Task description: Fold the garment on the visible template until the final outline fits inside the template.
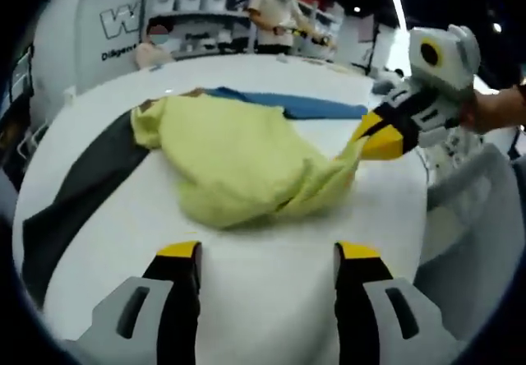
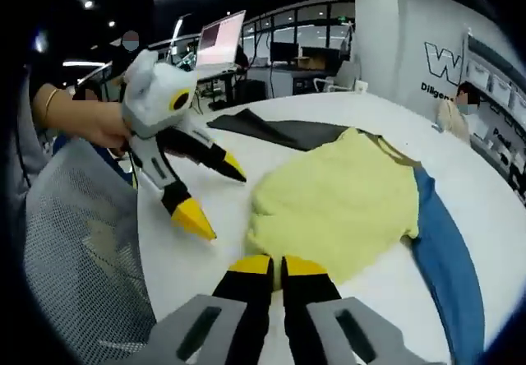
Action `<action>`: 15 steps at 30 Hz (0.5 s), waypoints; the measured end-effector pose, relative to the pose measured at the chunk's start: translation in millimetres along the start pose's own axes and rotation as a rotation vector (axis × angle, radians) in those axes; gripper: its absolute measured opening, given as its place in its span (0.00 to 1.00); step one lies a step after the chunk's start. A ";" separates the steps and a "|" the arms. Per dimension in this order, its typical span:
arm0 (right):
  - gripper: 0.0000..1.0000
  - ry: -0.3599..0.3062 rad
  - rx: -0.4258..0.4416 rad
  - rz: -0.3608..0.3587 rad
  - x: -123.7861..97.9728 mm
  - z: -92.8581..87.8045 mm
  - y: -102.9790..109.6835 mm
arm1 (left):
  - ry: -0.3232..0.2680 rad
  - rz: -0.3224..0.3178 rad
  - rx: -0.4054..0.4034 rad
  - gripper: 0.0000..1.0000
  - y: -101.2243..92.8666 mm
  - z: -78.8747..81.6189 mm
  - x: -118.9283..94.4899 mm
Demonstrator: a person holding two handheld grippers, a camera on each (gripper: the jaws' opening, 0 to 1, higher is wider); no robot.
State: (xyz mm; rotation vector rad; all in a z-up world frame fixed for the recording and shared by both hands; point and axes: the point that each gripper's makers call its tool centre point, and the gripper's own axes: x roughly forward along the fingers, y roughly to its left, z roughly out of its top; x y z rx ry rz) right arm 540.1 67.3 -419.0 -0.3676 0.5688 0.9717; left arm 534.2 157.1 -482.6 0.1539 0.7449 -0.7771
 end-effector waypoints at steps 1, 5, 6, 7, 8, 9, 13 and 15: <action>0.00 0.001 -0.054 -0.008 -2.5 7.0 -4.8 | 0.000 -0.004 -0.004 0.60 -1.0 1.3 2.2; 0.00 -0.042 -0.057 -0.042 -9.4 34.7 -22.3 | -0.034 -0.016 -0.017 0.60 -5.2 19.0 9.0; 0.00 -0.066 -0.045 -0.047 -10.9 44.2 -27.0 | -0.044 -0.019 -0.014 0.60 -6.1 25.0 11.1; 0.00 -0.086 -0.035 -0.053 -12.7 53.8 -33.7 | -0.050 -0.018 0.000 0.60 -6.3 31.2 13.9; 0.00 -0.108 -0.025 -0.063 -16.6 67.5 -40.6 | -0.054 -0.017 0.010 0.60 -6.7 39.0 16.9; 0.00 -0.120 -0.011 -0.064 -17.7 73.0 -43.5 | -0.057 -0.018 0.014 0.60 -7.1 42.1 19.2; 0.00 -0.163 0.056 -0.070 -22.2 91.1 -49.8 | -0.080 -0.039 -0.015 0.60 -7.3 50.0 25.9; 0.00 -0.183 0.068 -0.068 -24.1 102.8 -54.2 | -0.073 -0.036 -0.020 0.60 -5.5 51.9 28.5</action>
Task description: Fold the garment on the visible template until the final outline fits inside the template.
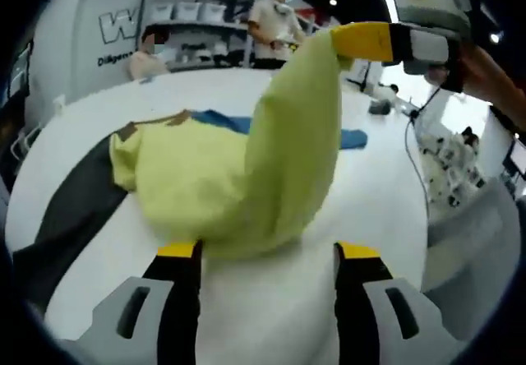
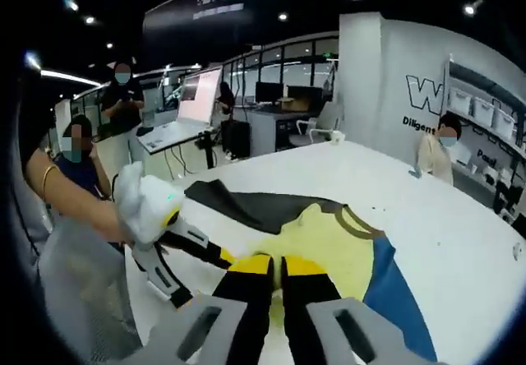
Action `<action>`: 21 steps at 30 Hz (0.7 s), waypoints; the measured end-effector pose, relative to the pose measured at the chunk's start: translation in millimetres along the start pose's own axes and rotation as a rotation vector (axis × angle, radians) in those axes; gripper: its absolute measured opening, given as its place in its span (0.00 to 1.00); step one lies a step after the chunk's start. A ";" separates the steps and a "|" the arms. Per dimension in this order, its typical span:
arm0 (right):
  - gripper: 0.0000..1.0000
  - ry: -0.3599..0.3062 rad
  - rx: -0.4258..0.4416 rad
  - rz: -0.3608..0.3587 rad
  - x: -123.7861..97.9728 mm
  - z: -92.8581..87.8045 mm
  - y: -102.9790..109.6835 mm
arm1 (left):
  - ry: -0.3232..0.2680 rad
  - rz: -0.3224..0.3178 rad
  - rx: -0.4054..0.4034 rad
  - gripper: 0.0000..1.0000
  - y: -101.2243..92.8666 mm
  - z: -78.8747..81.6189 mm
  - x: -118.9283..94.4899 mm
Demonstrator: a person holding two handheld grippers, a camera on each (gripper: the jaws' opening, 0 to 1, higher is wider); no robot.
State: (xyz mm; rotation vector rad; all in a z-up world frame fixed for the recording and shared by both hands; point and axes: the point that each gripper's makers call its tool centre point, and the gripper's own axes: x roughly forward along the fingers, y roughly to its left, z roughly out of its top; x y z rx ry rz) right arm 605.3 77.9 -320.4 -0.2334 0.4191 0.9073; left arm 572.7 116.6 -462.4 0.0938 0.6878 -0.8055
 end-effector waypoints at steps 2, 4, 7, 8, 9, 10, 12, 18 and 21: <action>0.00 -0.024 -0.001 -0.001 -1.1 14.5 -1.7 | 0.005 0.011 -0.008 0.59 2.0 -0.4 0.8; 0.00 -0.049 -0.013 -0.002 0.4 27.0 -3.9 | 0.001 0.017 -0.032 0.59 3.0 0.6 1.8; 0.00 -0.072 -0.026 -0.006 0.1 41.7 -5.5 | -0.037 0.026 -0.072 0.60 -5.9 7.0 1.4; 0.00 -0.077 -0.028 -0.007 0.0 45.3 -5.8 | -0.042 0.026 -0.075 0.63 -9.2 8.1 2.9; 0.00 -0.083 -0.030 -0.007 0.3 48.6 -6.4 | -0.049 0.023 -0.076 0.65 -14.5 10.3 3.0; 0.00 -0.089 -0.032 -0.007 0.7 51.9 -7.1 | -0.057 0.021 -0.077 0.66 -19.9 12.5 3.1; 0.00 -0.098 -0.032 -0.008 1.2 56.2 -8.5 | -0.063 0.035 -0.087 0.68 -20.2 12.2 5.6; 0.00 -0.127 -0.049 -0.017 -3.2 72.9 -11.1 | -0.047 0.070 -0.191 0.67 -31.4 7.4 13.0; 0.00 -0.140 -0.042 -0.027 -4.6 76.9 -16.1 | -0.031 0.064 -0.218 0.59 -36.6 2.8 16.7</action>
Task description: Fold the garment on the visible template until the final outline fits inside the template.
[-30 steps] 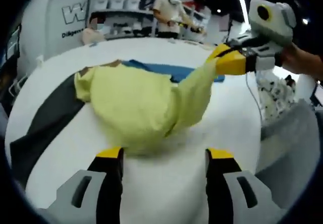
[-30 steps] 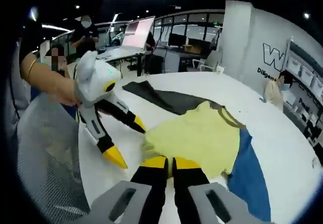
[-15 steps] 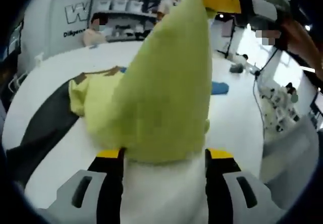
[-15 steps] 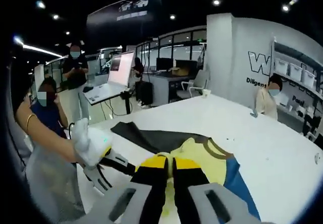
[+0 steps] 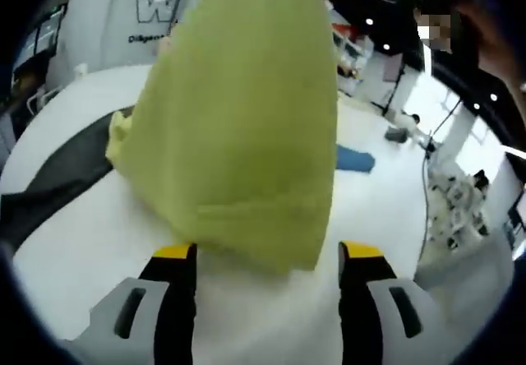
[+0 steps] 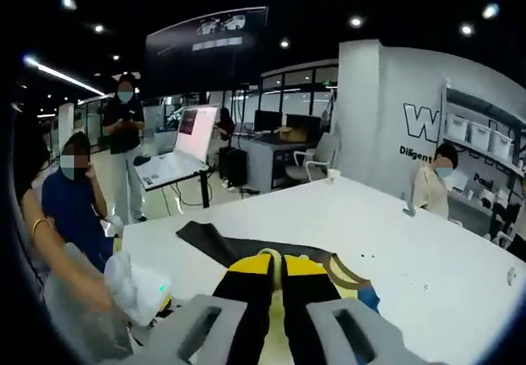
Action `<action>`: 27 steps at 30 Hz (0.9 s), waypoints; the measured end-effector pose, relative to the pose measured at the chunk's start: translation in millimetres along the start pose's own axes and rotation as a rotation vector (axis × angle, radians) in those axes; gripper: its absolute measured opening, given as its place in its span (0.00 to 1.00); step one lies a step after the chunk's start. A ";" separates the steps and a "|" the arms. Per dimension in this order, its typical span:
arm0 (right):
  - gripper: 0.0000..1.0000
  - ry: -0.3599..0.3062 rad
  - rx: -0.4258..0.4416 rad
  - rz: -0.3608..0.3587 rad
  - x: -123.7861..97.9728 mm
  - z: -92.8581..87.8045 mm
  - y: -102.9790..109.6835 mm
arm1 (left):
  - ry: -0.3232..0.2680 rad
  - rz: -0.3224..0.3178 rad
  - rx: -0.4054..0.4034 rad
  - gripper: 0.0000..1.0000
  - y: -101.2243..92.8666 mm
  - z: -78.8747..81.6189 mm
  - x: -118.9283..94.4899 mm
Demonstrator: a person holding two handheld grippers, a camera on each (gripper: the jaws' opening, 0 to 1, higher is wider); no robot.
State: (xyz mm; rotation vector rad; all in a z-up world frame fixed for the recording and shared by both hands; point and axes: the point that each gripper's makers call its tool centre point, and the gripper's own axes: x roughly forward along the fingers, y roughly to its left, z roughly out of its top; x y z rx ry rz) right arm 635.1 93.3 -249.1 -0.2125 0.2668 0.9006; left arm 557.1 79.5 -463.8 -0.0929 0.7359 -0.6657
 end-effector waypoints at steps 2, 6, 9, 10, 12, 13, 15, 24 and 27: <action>0.00 -0.002 0.001 -0.005 -1.2 0.8 -1.5 | -0.032 0.027 -0.028 0.51 3.2 6.1 0.6; 0.00 0.005 0.014 -0.017 -3.0 -2.9 -6.4 | -0.061 0.033 -0.094 0.47 2.8 19.8 2.5; 0.00 0.001 0.034 -0.029 -6.4 -7.7 -9.1 | -0.065 0.009 -0.114 0.23 -0.5 27.4 2.6; 0.00 0.005 0.035 -0.033 -6.6 -9.9 -11.8 | -0.058 0.006 -0.083 0.12 1.1 27.8 1.0; 0.00 0.007 0.035 -0.041 -9.5 -11.6 -14.3 | -0.028 0.028 -0.046 0.00 10.2 22.7 -1.2; 0.00 0.007 0.037 -0.044 -11.0 -11.4 -15.5 | -0.026 0.025 -0.056 0.00 13.1 21.6 -3.0; 0.00 0.012 0.040 -0.051 -14.2 -12.6 -18.0 | -0.016 0.024 -0.034 0.00 17.1 21.5 -10.4; 0.00 -0.016 0.081 -0.097 -26.9 -10.4 -36.0 | -0.002 0.076 0.234 0.00 47.9 50.5 -60.6; 0.00 -0.017 0.098 -0.095 -35.3 -12.6 -35.3 | 0.024 0.127 0.320 0.00 61.4 65.6 -85.0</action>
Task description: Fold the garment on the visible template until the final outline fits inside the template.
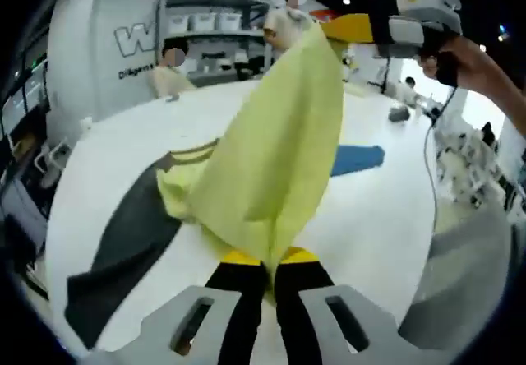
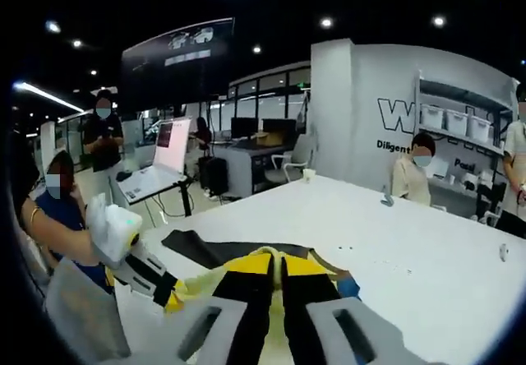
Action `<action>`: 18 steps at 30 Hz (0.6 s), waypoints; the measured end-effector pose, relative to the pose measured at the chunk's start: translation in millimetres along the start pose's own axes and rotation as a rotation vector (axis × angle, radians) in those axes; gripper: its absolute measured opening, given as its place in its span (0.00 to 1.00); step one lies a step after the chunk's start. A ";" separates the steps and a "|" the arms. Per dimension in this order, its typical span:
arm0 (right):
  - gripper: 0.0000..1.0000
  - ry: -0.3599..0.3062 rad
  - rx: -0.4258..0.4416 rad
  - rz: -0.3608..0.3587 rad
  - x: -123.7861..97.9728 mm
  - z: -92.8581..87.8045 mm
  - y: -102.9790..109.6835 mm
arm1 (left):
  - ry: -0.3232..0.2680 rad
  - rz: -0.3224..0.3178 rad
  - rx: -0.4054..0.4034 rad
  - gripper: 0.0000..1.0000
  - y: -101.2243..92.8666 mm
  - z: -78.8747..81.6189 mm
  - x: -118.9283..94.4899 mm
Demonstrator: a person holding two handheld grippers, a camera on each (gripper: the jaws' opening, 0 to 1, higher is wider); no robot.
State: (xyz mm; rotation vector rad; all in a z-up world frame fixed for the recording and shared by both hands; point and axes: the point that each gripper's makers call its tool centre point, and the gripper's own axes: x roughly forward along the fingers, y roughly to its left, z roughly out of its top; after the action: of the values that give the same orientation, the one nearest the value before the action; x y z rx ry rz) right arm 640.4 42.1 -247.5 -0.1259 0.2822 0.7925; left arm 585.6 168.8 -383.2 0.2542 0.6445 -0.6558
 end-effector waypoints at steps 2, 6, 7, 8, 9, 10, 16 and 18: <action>0.00 0.010 0.008 0.004 -5.4 -7.7 0.3 | 0.028 0.011 0.059 0.00 6.1 2.6 -10.1; 0.00 0.030 0.022 0.021 -16.0 -20.1 5.1 | 0.047 0.004 0.123 0.00 14.4 6.4 -25.5; 0.00 0.055 0.036 0.026 -19.7 -27.5 4.5 | 0.050 0.007 0.141 0.00 15.6 9.1 -30.7; 0.00 0.073 0.052 0.026 -22.7 -32.7 4.4 | 0.054 0.010 0.161 0.00 15.9 12.0 -35.1; 0.00 0.078 0.061 0.028 -27.7 -37.4 3.9 | 0.066 0.011 0.217 0.00 13.6 18.4 -43.7; 0.00 0.084 0.068 0.033 -31.1 -39.6 6.1 | 0.076 0.009 0.242 0.00 12.2 19.9 -47.3; 0.00 0.128 0.087 0.056 -55.5 -60.6 16.0 | 0.203 -0.043 0.527 0.00 -11.8 14.0 -61.0; 0.00 0.160 0.087 0.061 -62.9 -74.3 18.8 | 0.217 -0.078 0.549 0.00 -32.3 3.7 -59.0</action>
State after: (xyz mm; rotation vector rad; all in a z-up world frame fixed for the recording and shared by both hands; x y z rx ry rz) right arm 570.0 -3.9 -299.9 -0.0993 0.4728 0.8309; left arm 530.9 170.9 -344.0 0.8222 0.6740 -0.8818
